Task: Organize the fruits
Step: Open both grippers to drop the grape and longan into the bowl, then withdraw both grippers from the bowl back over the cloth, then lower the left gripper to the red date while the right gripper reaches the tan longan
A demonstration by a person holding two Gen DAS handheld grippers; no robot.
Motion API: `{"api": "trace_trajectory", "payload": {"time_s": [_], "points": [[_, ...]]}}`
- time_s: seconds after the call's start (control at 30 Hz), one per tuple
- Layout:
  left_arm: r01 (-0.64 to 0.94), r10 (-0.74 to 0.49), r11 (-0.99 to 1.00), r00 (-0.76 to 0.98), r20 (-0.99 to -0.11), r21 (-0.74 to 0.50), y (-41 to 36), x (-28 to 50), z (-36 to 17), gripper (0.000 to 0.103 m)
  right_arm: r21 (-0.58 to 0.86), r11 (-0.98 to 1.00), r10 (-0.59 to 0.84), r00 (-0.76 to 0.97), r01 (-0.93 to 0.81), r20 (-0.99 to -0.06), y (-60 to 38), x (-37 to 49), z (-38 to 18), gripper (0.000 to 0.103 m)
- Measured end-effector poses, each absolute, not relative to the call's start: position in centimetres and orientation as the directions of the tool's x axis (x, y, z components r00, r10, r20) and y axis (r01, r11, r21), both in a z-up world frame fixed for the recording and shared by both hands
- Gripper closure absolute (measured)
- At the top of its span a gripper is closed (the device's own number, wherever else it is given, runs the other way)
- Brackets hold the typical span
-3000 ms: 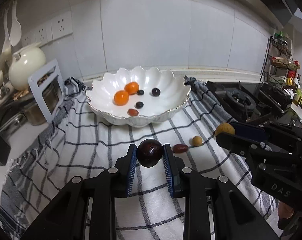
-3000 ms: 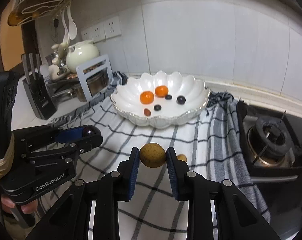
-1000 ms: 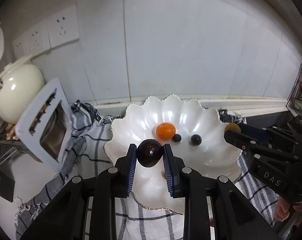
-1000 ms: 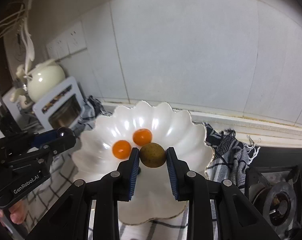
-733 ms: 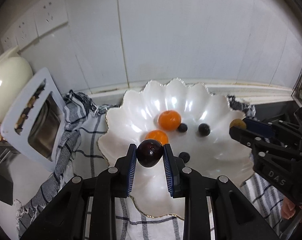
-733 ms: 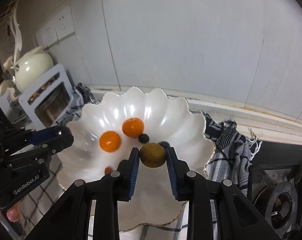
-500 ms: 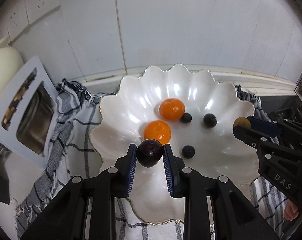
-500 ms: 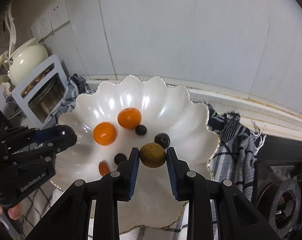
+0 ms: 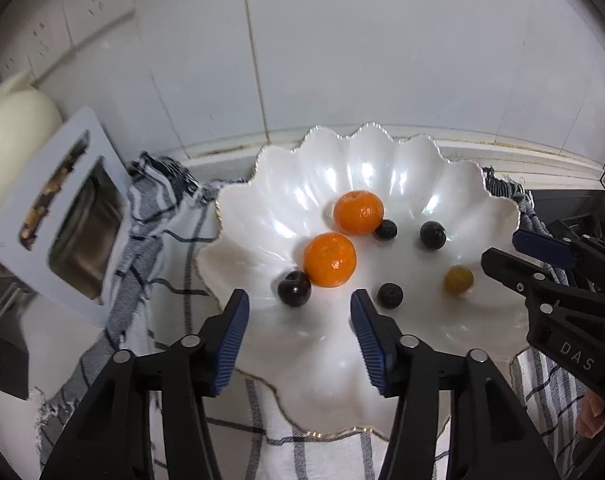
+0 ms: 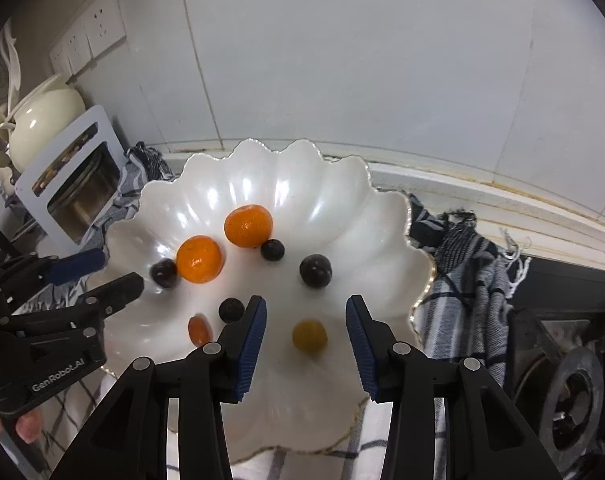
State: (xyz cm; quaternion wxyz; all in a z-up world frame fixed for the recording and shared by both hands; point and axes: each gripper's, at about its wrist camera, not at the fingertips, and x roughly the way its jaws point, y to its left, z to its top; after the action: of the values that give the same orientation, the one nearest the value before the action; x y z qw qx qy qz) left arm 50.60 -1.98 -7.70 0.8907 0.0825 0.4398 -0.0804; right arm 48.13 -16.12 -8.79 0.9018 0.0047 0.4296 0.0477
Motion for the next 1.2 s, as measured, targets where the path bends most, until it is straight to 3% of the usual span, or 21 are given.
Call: {"api": "trace_trajectory", "payload": {"time_s": [0.17, 0.63, 1.2], "points": [[0.202, -0.043, 0.971, 0.667, -0.743, 0.125, -2.0, 48.3, -5.5, 0.040, 0.017, 0.997, 0.068, 0.680, -0.082, -0.730, -16.1, 45.7, -7.2, 0.060], [0.197, -0.078, 0.971, 0.800, -0.596, 0.138, -2.9, 40.7, 0.4, 0.039, 0.039, 0.995, 0.100, 0.794, -0.095, -0.600, -17.1, 38.5, -1.8, 0.060], [0.214, -0.112, 0.967, 0.846, -0.521, 0.139, -4.2, 34.3, 1.3, 0.034, 0.015, 0.993, 0.109, 0.838, -0.120, -0.535, -17.7, 31.5, -0.8, 0.060]]}}
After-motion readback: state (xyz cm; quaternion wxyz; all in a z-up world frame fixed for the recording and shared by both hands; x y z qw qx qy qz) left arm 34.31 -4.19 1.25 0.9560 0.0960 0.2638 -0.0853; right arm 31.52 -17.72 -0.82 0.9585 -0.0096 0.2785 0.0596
